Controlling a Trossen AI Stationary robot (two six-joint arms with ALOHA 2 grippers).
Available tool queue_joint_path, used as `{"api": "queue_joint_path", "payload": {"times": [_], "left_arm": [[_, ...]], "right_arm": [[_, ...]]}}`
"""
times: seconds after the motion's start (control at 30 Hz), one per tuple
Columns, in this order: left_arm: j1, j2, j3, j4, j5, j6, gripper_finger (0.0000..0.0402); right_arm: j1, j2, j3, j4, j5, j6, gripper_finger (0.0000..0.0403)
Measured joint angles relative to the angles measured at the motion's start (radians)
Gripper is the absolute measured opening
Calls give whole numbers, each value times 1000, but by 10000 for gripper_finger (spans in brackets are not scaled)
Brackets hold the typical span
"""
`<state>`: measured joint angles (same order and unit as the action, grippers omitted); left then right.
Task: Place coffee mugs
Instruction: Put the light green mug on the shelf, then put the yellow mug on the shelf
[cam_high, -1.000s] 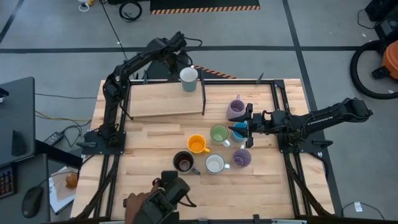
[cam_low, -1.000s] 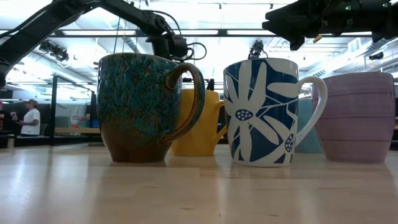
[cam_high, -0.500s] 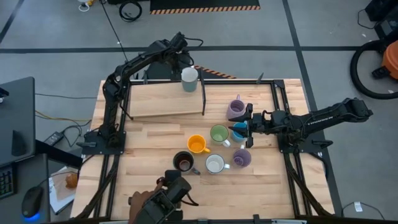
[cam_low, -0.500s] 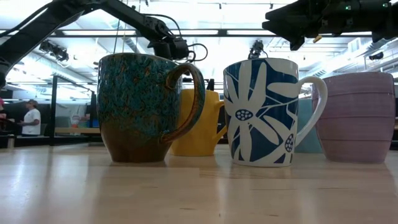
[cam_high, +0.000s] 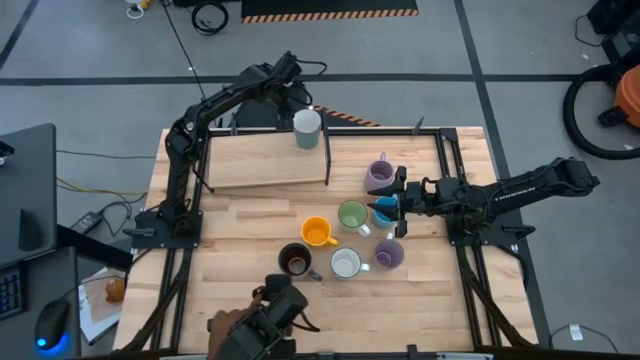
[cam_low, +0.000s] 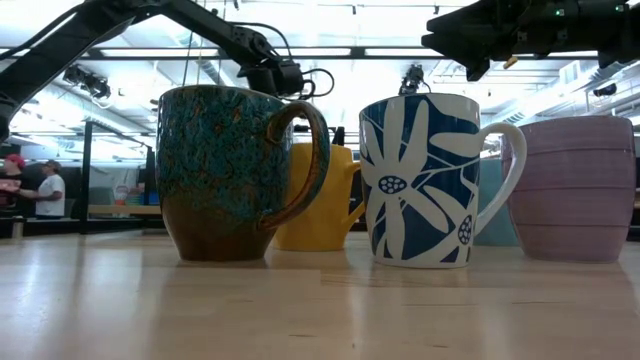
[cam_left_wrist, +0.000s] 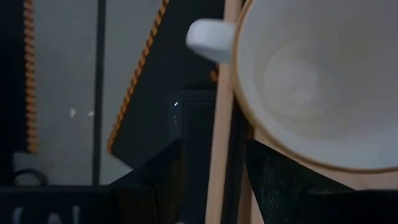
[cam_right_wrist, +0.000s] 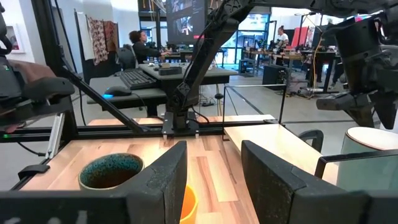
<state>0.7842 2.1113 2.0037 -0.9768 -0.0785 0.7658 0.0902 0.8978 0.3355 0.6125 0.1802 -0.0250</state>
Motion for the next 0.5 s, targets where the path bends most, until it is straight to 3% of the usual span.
{"api": "queue_joint_path", "payload": {"times": [0.33, 0.5], "left_arm": [[-31, -84, 13, -51, -88, -21, 175], [-109, -180, 14, -73, -5, -84, 175]], "right_arm": [[0, -10, 0, -49, 17, -31, 158], [0, -66, 1, -105, 71, -62, 158]]}}
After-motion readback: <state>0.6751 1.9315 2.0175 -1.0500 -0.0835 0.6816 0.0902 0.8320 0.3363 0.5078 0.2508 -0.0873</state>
